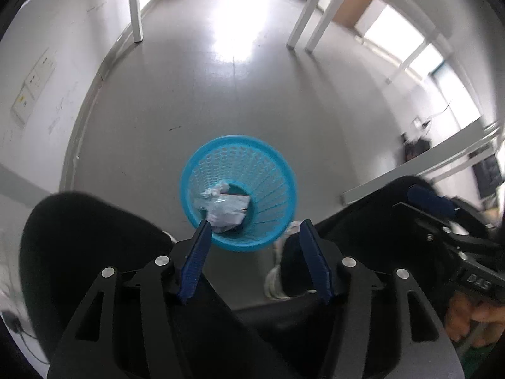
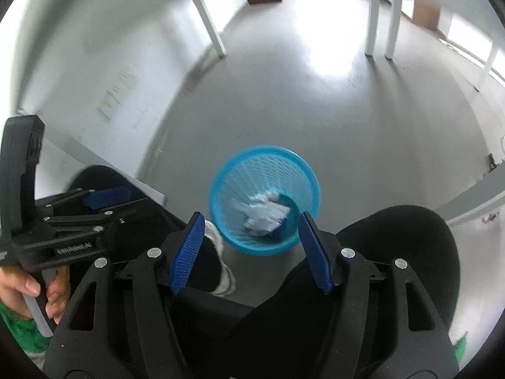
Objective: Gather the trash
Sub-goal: 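Open both tools to drop the bag and wrap into the wastebasket, then raise both tools back toward the remaining trash on the table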
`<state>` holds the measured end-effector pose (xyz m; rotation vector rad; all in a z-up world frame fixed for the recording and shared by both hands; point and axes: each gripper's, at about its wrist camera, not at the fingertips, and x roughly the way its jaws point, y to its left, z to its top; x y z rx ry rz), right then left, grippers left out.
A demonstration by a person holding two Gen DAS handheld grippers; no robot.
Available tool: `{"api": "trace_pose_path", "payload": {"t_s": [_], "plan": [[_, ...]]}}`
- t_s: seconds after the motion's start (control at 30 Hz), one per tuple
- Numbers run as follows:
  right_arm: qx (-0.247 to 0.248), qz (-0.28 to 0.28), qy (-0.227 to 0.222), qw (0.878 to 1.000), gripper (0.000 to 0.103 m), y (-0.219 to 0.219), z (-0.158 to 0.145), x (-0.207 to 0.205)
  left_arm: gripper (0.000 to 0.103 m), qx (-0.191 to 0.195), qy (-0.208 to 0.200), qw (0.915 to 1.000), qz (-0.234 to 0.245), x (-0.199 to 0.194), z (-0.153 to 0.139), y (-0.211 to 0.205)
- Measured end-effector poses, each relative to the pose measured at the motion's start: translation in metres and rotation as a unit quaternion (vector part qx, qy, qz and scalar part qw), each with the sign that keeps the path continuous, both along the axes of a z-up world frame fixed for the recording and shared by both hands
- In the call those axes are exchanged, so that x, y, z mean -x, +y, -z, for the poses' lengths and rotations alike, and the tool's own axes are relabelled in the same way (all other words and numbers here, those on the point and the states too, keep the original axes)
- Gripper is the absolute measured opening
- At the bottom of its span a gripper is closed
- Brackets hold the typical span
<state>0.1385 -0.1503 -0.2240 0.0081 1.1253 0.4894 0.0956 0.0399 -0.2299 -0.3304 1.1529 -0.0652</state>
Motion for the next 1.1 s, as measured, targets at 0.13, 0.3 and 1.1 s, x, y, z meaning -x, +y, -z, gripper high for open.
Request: {"api": "trace_pose_path", "payload": {"t_s": [0.13, 0.3, 1.1], "plan": [[-0.012, -0.003, -0.041, 0.999, 0.067, -0.008, -0.032, 0.021, 0.074, -0.012, -0.053, 0.9985, -0.009, 0.029, -0.038, 0.005], [-0.029, 0.007, -0.116, 0.993, 0.074, -0.024, -0.085, 0.044, 0.097, -0.057, -0.144, 0.9876, -0.027, 0.057, -0.094, 0.011], [-0.078, 0.001, -0.268, 0.96, 0.094, -0.016, -0.239, -0.022, 0.097, -0.103, -0.26, 0.9587, -0.051, 0.017, -0.202, 0.039]]}}
